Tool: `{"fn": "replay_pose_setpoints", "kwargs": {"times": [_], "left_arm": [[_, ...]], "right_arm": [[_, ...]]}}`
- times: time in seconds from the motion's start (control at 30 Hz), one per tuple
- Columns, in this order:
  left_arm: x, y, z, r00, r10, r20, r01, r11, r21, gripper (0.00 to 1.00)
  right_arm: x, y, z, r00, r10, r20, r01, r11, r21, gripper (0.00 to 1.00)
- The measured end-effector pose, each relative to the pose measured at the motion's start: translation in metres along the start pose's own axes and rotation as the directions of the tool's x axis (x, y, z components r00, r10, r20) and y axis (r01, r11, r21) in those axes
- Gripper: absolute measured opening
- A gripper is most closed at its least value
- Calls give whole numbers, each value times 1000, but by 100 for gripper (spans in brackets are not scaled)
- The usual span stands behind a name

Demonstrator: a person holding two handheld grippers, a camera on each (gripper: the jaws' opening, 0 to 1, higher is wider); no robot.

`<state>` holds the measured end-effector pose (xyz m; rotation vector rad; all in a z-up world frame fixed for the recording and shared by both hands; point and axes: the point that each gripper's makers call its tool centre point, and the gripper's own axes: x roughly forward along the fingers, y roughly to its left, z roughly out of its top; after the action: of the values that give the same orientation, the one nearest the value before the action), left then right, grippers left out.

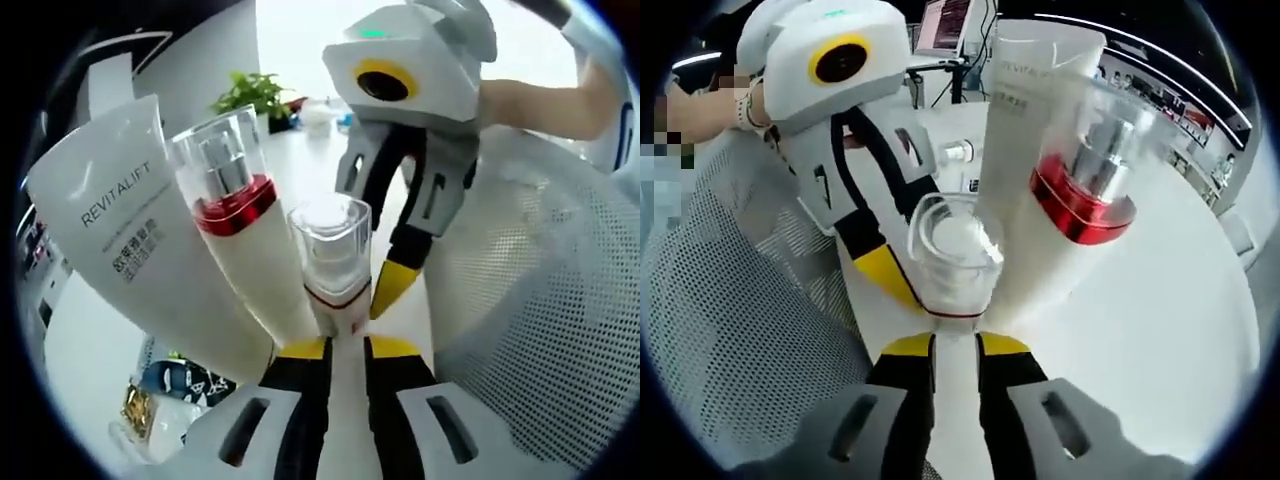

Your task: Arrange the skincare products in the storage area until every visible bottle or jar stands upright without overlapping.

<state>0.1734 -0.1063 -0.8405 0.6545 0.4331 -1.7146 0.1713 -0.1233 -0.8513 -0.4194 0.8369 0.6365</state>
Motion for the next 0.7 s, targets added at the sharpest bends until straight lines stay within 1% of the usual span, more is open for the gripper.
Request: {"fn": "replay_pose_setpoints", "kwargs": {"times": [0.03, 0.07, 0.1, 0.17, 0.2, 0.27, 0.33, 0.47, 0.7], "left_arm": [[-1, 1, 0, 1000, 2, -1, -2, 1000, 0, 7], [-1, 1, 0, 1000, 2, -1, -2, 1000, -1, 6], [-2, 1, 0, 1000, 0, 2, 0, 1000, -5, 4], [-3, 2, 1, 1000, 5, 10, -5, 1000, -8, 5], [-3, 4, 1, 1000, 13, 12, -13, 1000, -8, 7], [-3, 6, 2, 1000, 16, 16, -16, 1000, -22, 7], [-3, 5, 2, 1000, 16, 17, -16, 1000, -21, 8], [0, -1, 1, 1000, 0, 3, 0, 1000, -2, 8], [1, 4, 0, 1000, 19, -3, -19, 1000, -7, 9]], "right_arm": [[0, -1, 0, 1000, -3, -5, 3, 1000, -14, 12], [0, -3, 0, 1000, -14, -5, 14, 1000, -10, 12], [-1, -4, 0, 1000, -20, -2, 20, 1000, -6, 14], [-3, -3, 4, 1000, -10, 20, 10, 999, 32, 18], [-4, -1, 7, 999, -4, 33, 2, 999, 51, 19], [-6, 1, 12, 998, -8, 57, 5, 999, 54, 18], [-5, -1, 10, 999, -27, 41, 25, 998, 56, 17], [1, -4, 5, 999, -26, 18, 25, 997, 68, 16], [4, -9, 7, 999, -40, 21, 37, 995, 89, 16]]}}
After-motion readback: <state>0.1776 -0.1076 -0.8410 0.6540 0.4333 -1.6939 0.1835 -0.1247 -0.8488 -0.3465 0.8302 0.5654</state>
